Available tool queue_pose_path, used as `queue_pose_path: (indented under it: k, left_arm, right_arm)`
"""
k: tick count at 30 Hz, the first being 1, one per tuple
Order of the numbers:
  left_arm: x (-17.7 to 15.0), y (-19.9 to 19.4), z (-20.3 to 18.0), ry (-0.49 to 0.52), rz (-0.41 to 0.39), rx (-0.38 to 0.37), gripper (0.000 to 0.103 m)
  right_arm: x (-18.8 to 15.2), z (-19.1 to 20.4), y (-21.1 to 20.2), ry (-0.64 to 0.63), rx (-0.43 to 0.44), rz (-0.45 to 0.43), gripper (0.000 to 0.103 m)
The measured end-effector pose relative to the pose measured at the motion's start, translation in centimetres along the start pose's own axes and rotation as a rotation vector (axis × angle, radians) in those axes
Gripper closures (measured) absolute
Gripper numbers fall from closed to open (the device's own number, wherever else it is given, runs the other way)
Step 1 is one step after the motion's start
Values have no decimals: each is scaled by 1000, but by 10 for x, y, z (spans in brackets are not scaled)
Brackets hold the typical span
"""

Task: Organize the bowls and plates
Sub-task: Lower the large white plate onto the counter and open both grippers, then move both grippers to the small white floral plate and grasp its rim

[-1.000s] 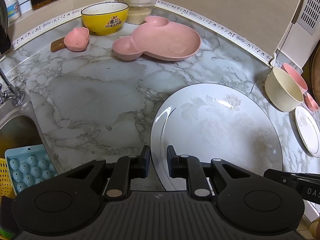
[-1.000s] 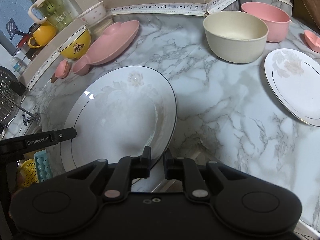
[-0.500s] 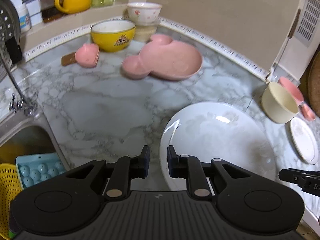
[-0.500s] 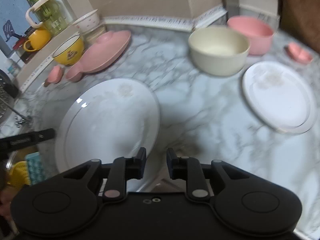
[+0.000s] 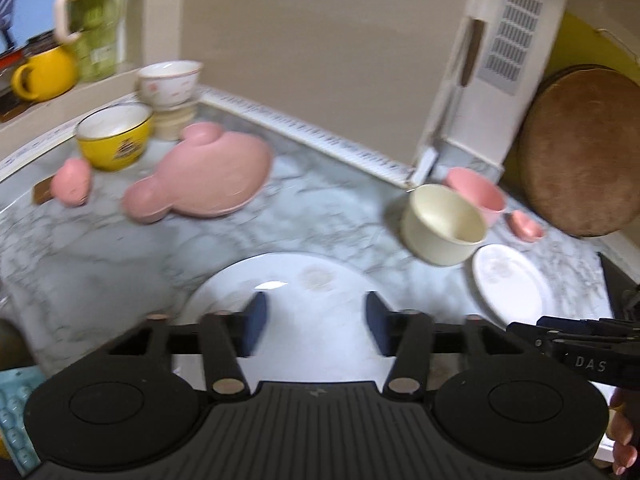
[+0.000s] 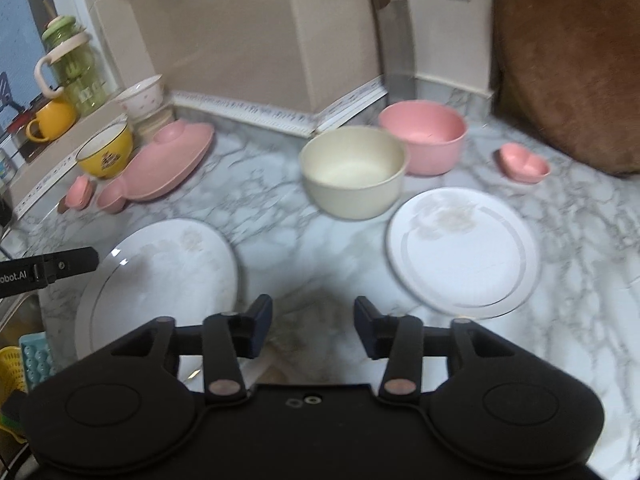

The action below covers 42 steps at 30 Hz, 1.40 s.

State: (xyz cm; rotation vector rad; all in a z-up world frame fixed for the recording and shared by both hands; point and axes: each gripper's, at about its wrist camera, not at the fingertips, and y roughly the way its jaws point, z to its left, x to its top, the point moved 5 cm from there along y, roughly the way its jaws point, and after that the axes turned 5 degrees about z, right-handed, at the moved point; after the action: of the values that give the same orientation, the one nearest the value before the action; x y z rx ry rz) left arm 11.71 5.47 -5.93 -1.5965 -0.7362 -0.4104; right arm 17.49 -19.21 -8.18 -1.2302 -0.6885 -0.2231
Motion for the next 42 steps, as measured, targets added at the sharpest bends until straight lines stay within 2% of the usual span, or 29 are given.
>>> queue_pose_path:
  k: [4,6,8,12,17,21,25,31,37,40,42]
  left_arm:
    - [6,7,-28,33,-7,-53,44]
    - [9,11,-44,58,-15,-74,33]
    - [11,15,-59,80,-29,-86,27]
    - [13,30,-87,105,-12,-141,26]
    - [12,58,-114,111,43,-166,25]
    - [11,79,-134,137,59,-174,25]
    - [8,102,-151,151,77,-167,25]
    - [2,137,-164,121,148,-178,25]
    - [1,157,-173,94,172,-184,26]
    - [1,163,-175,79,180,-188,26]
    - [0,166,-174,60,193,-196,42]
  right_arm:
    - [4,-22,-8,12,-32,-33,40]
    - [5,-34,-10,14,-49,-43,37]
    - [9,-47,-13,20,-60,-56,33]
    - [17,-75,-18,33,-88,-100,14]
    - [25,-105,-13,22,-103,-120,5]
    - [32,-131,0,13,-117,-107,5]
    - [36,-157,17,29,-93,-61,6]
    - [40,-181,48,30,-52,26,16]
    - [45,-189,70,21,-5,80,27]
    - [48,-192,79,24,17,101,36]
    - [48,-195,83,29,37,115,45]
